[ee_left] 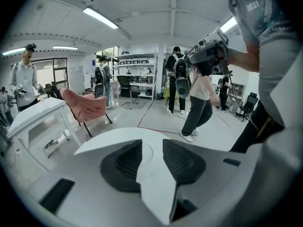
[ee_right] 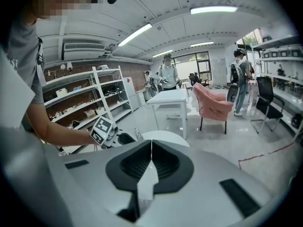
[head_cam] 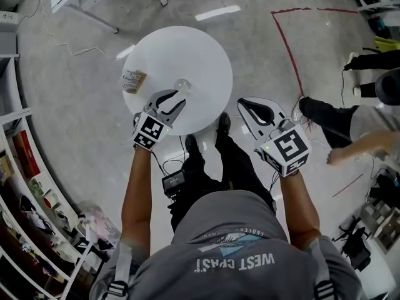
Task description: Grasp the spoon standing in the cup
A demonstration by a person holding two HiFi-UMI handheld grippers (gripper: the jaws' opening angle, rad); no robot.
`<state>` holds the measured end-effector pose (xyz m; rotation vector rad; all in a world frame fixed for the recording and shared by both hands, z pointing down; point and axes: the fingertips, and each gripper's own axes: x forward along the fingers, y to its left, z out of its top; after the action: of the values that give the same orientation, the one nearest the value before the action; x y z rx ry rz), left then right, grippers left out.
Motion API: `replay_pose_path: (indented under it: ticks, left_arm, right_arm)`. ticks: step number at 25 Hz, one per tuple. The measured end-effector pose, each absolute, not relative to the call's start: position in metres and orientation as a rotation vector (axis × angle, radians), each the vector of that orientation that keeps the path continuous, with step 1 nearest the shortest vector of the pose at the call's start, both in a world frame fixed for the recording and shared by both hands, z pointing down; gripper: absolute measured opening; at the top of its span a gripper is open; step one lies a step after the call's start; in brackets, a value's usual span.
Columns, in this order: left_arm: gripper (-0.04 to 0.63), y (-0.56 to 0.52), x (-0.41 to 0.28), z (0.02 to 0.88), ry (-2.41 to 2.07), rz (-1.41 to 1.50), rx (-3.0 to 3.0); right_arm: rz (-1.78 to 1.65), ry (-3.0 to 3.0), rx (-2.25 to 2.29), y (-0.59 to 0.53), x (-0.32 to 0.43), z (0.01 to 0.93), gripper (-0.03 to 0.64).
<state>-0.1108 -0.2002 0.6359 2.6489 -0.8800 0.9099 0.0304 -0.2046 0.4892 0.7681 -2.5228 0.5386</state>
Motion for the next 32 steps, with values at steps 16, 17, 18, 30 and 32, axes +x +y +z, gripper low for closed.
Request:
replay_pose_path:
  ticks: [16,17,18,30,32]
  left_arm:
    - [0.120,-0.198,-0.115,0.672,-0.828,1.385,2.700]
    - [0.113,-0.198,-0.115,0.672,-0.820,1.418,2.710]
    - [0.105,-0.198,-0.116,0.672,-0.811,1.452,2.720]
    - [0.053,-0.193,-0.113,0.675,-0.618,1.717,2.798]
    - [0.040,-0.192,-0.113,0.675,-0.589,1.717,2.803]
  right_arm:
    - [0.645,-2.471,0.744,-0.193,0.040,0.514,0.003]
    - [0.650,-2.470,0.745,-0.194,0.040,0.514,0.003]
    - [0.655,-2.470,0.745,-0.194,0.040,0.514,0.003]
    - [0.677,-2.458,0.767,-0.193,0.037,0.516,0.003]
    - [0.675,-2.454,0.772,-0.193,0.037,0.516,0.003]
